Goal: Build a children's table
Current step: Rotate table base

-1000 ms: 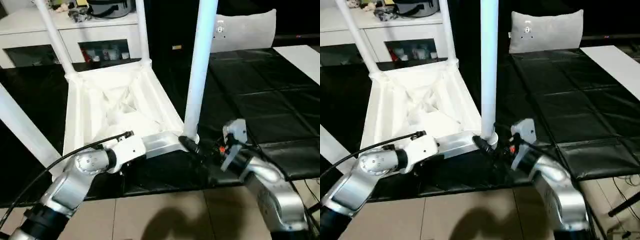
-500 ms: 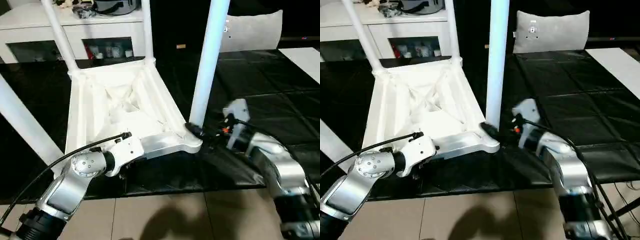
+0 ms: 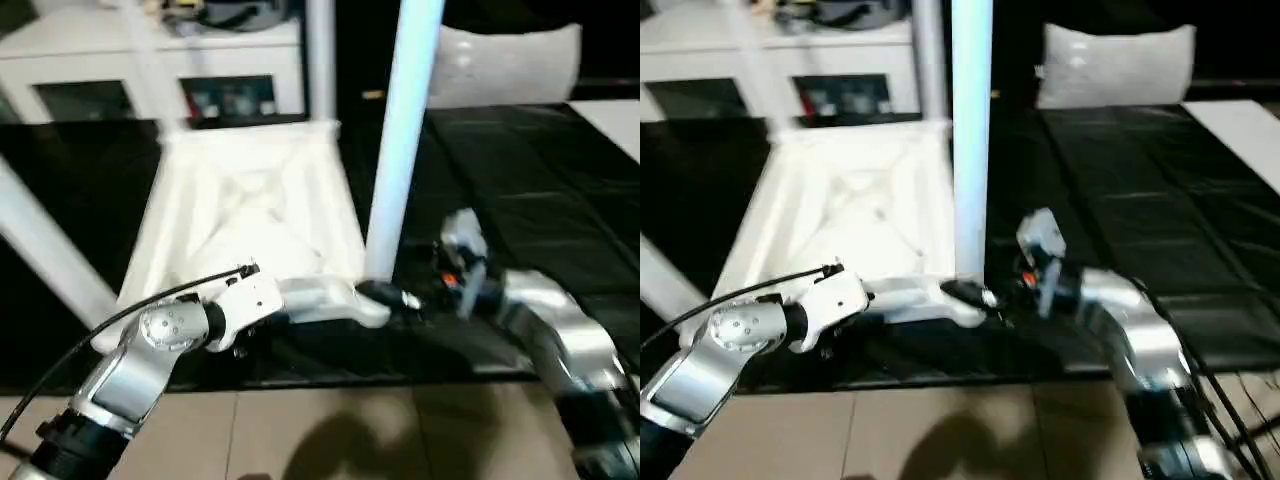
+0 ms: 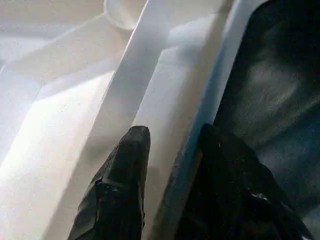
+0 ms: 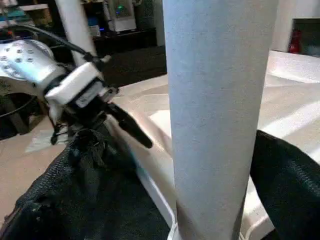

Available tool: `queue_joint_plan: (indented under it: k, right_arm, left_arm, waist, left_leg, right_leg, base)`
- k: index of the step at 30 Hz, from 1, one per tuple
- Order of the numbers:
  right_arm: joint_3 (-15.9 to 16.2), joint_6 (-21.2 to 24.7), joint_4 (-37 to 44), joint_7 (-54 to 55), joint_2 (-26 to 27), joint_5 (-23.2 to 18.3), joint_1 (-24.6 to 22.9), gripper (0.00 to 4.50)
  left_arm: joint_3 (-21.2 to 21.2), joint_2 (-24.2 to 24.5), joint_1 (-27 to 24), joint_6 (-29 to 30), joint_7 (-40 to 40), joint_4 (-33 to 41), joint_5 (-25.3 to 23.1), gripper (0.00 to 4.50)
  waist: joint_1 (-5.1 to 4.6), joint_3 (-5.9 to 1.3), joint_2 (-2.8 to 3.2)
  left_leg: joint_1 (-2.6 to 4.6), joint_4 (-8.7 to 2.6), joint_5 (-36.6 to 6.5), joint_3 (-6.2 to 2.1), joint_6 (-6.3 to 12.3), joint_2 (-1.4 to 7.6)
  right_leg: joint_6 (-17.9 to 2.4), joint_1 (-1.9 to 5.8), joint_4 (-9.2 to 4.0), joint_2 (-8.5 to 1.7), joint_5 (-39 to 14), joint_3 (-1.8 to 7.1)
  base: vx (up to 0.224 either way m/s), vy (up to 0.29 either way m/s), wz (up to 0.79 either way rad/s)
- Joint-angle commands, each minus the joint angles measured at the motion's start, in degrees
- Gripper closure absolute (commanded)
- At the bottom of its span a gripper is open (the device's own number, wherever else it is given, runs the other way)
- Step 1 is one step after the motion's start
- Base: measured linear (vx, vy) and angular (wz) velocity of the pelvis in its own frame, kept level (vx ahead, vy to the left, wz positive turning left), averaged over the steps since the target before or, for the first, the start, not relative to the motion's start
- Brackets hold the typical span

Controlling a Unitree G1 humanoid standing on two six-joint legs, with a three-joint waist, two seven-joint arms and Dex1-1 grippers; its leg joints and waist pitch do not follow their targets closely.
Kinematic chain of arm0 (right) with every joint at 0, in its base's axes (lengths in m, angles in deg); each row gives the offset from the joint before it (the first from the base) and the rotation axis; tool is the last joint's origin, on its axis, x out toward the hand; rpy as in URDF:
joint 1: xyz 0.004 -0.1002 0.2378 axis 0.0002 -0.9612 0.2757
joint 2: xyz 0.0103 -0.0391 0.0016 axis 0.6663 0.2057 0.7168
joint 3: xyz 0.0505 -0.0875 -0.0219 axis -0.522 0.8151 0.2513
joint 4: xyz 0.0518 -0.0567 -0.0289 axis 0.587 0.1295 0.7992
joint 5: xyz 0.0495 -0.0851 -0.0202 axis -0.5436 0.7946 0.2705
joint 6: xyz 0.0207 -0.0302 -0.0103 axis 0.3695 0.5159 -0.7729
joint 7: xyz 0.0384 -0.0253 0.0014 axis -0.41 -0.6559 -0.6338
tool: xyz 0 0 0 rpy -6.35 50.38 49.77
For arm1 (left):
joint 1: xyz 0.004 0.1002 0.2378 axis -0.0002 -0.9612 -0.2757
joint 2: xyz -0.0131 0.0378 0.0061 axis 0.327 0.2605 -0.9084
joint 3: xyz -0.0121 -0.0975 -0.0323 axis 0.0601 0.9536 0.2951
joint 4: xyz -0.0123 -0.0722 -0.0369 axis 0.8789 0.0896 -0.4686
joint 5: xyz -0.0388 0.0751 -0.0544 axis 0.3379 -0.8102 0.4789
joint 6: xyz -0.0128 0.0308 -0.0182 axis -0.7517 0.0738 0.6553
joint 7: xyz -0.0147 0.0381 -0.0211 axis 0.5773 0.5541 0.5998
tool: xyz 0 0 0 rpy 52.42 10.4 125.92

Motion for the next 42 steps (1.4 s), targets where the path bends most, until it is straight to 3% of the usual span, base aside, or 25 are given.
queue_joint_plan:
  k: [1, 2, 3, 4, 5, 7, 10, 14, 20, 26, 29, 30, 33, 37, 38, 39, 42]
  right_arm:
    - [0.75, 0.45, 4.30, -2.94, -0.52, -2.14, -1.14, 0.00]
    - [0.70, 0.91, 5.16, -2.77, -0.66, -2.42, -1.68, 0.00]
    - [0.70, 1.11, 5.64, -2.60, -0.67, -2.51, -1.97, 0.00]
    - [0.68, 1.06, 6.09, -2.24, -0.69, -2.42, -2.30, 0.00]
    - [0.65, 0.67, 5.72, -1.46, -0.57, -1.80, -2.36, 0.00]
    - [0.44, -1.39, 3.33, 1.21, -0.01, 0.48, -1.67, 0.00]
    - [-0.90, -5.64, -2.42, 9.24, 1.76, 5.78, 1.11, 0.00]
    - [-2.59, -7.69, -8.42, 17.35, 2.40, 9.59, 4.30, 0.00]
    - [-3.67, -10.19, -10.24, 21.00, 2.33, 11.27, 4.88, 0.00]
    - [-4.38, -9.60, -6.71, 21.88, 1.93, 10.43, 1.35, 0.00]
    - [-4.53, -8.29, -3.46, 20.49, 1.94, 8.60, -0.78, 0.00]
    - [-4.50, -7.85, -2.61, 20.05, 2.04, 7.95, -1.27, 0.00]
    - [-3.75, -7.69, -1.30, 19.86, 2.80, 7.67, -1.89, 0.00]
    - [-3.58, -8.10, -2.62, 22.80, 4.70, 8.85, -0.56, 0.00]
    - [-3.47, -8.42, -3.20, 24.01, 5.52, 9.31, 0.09, 0.00]
    - [-3.21, -8.68, -3.91, 25.52, 6.43, 10.01, 0.78, 0.00]
    - [-1.81, -9.10, -9.41, 32.44, 10.26, 14.06, 4.56, 0.00]
  left_arm:
    - [2.28, 0.64, 2.00, 0.36, 3.86, -2.14, -1.97, 2.65]
    - [2.41, 0.46, 2.39, 0.08, 4.43, -2.72, -2.06, 2.65]
    - [2.46, 0.38, 2.71, -0.04, 4.82, -3.12, -2.20, 2.65]
    - [2.50, 0.33, 2.94, -0.26, 5.10, -3.50, -2.29, 2.65]
    - [2.59, 0.15, 3.22, -0.26, 5.40, -3.77, -2.33, 2.65]
    - [2.85, -0.43, 3.65, 0.07, 5.74, -3.81, -2.08, 2.65]
    - [3.42, -1.76, 3.88, 1.47, 6.10, -2.91, -0.99, 2.65]
    - [3.99, -3.65, 3.60, 3.89, 7.11, -0.93, 0.58, 2.65]
    - [6.15, -6.29, 1.69, 6.77, 9.71, 1.78, 1.85, 2.65]
    - [12.89, -12.09, -3.05, 7.30, 15.07, 7.70, 7.93, 2.65]
    - [16.09, -13.97, -4.92, 7.10, 19.64, 8.33, 7.62, 2.65]
    - [17.20, -14.66, -5.36, 6.76, 21.04, 8.27, 7.65, 2.35]
    - [21.41, -17.37, -7.40, 6.27, 23.52, 9.17, 10.48, 2.22]
    - [22.73, -17.45, -9.83, 4.83, 26.46, 9.86, 9.25, 1.90]
    - [23.34, -17.74, -10.54, 4.47, 28.05, 10.00, 8.88, 1.86]
    - [23.97, -18.01, -11.09, 4.36, 29.44, 9.95, 8.53, 1.61]
    - [24.94, -18.55, -11.97, 5.14, 33.47, 7.96, 6.01, 1.48]
  waist:
    - [-0.22, -3.56, -0.36]
    - [-0.05, -3.55, -0.26]
    - [-0.02, -3.54, 0.41]
    - [-0.04, -3.55, 0.20]
    - [0.18, -3.67, 0.54]
    - [0.11, -3.70, 0.54]
    - [-0.37, -3.63, 0.50]
    - [-0.79, -3.57, 0.60]
    - [-0.90, -3.78, 0.17]
    - [-0.76, -3.70, -0.25]
    - [-0.76, -3.43, -0.63]
    - [-0.73, -3.32, -0.48]
    - [-0.86, -3.30, -0.40]
    - [-1.08, -3.20, -0.42]
    - [-1.14, -3.25, -0.40]
    - [-1.17, -3.22, -0.45]
    - [-1.37, -3.22, -0.35]
  left_leg:
    - [0.02, -3.88, -10.59, 0.19, 3.84, 0.95]
    - [0.05, -3.94, -10.84, 0.13, 3.70, 1.00]
    - [0.02, -3.97, -11.75, 0.01, 3.43, 1.03]
    - [0.06, -3.93, -12.02, 0.04, 3.41, 0.98]
    - [0.08, -3.92, -11.89, -0.10, 3.17, 0.99]
    - [-0.28, -3.99, -11.99, -0.22, 2.99, 1.00]
    - [-0.35, -4.01, -12.22, -0.23, 2.12, 0.70]
    - [-0.32, -3.93, -12.27, -0.22, 2.21, 0.65]
    - [-0.45, -3.69, -10.79, -0.08, 3.17, 0.55]
    - [-0.72, -3.54, -9.61, 0.16, 4.35, 0.79]
    - [-0.68, -3.63, -10.57, 0.28, 5.12, 0.51]
    - [-0.68, -3.63, -11.11, 0.27, 5.18, 0.51]
    - [-0.68, -3.68, -11.57, 0.18, 4.91, 0.41]
    - [-0.86, -3.87, -12.57, 0.03, 4.64, 0.39]
    - [-0.63, -3.82, -12.60, 0.07, 4.62, 0.38]
    - [-0.71, -3.89, -12.41, 0.02, 4.60, 0.43]
    - [-0.67, -3.97, -12.60, -0.07, 3.91, 0.51]
  right_leg:
    - [-6.95, 3.20, -4.11, -2.72, -20.07, 2.81]
    - [-6.81, 3.14, -4.09, -2.73, -20.46, 2.80]
    - [-6.60, 3.12, -4.24, -2.67, -20.87, 2.72]
    - [-6.47, 3.11, -4.34, -2.64, -20.92, 2.69]
    - [-6.50, 3.12, -4.13, -2.69, -20.16, 2.74]
    - [-6.74, 3.31, -3.97, -2.71, -19.03, 2.64]
    - [-6.63, 3.37, -4.20, -2.81, -20.76, 2.41]
    - [-6.74, 3.33, -4.26, -2.83, -20.95, 2.41]
    - [-6.63, 3.55, -4.08, -2.68, -19.60, 2.34]
    - [-7.74, 3.47, -3.84, -2.72, -18.66, 2.44]
    - [-5.96, 3.30, -4.58, -2.48, -22.17, 2.25]
    - [-4.85, 3.28, -4.79, -2.43, -23.73, 2.18]
    - [-3.50, 3.08, -5.18, -2.49, -26.15, 2.00]
    - [-3.00, 2.98, -5.29, -2.40, -27.00, 1.87]
    - [-2.74, 2.78, -5.41, -2.32, -27.08, 1.93]
    - [-2.94, 2.82, -5.31, -2.34, -26.74, 1.94]
    - [-3.15, 2.70, -5.23, -2.40, -26.53, 1.94]
  base:
    - [0.000, 0.000, 0.00]
    - [0.000, 0.000, 0.00]
    - [0.000, 0.000, 0.00]
    - [0.000, 0.000, 0.00]
    - [0.000, 0.000, 0.00]
    - [0.000, 0.000, 0.00]
    - [0.000, 0.000, 0.00]
    - [0.000, 0.000, 0.00]
    - [0.000, 0.000, 0.00]
    - [0.000, 0.000, 0.00]
    - [0.000, 0.000, 0.00]
    - [0.000, 0.000, 0.00]
    - [0.000, 0.000, 0.00]
    - [0.000, 0.000, 0.00]
    - [0.000, 0.000, 0.00]
    - [0.000, 0.000, 0.00]
    - [0.000, 0.000, 0.00]
